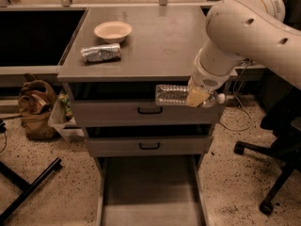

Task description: Place water bottle into bottom drawer

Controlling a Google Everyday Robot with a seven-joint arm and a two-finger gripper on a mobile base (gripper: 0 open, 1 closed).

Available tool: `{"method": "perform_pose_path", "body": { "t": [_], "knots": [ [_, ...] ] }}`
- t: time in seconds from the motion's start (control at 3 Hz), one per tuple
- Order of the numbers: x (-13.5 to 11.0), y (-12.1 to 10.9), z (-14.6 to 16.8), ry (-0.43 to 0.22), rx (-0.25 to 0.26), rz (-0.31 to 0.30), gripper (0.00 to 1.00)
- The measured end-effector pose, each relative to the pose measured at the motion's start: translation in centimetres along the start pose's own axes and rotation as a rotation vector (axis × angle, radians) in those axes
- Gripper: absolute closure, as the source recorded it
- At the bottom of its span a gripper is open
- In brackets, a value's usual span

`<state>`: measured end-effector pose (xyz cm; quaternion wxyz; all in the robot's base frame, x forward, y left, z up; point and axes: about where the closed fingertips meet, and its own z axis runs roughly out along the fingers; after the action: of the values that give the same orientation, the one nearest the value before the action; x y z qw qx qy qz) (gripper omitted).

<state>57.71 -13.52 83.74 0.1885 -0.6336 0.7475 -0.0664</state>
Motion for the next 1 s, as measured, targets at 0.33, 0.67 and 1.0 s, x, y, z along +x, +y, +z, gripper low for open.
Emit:
{"method": "perform_pose_path", "body": {
  "t": [0.33, 0.67, 1.0],
  "knots": [
    [0.5, 4.6, 4.1, -0.04, -0.043, 0.061, 1.0],
    [-0.4, 8.0, 8.9, -0.1, -0.084, 0.083, 1.0],
    [-1.7, 10.0, 12.3, -0.151, -0.091, 0.111, 1.0]
  ]
}}
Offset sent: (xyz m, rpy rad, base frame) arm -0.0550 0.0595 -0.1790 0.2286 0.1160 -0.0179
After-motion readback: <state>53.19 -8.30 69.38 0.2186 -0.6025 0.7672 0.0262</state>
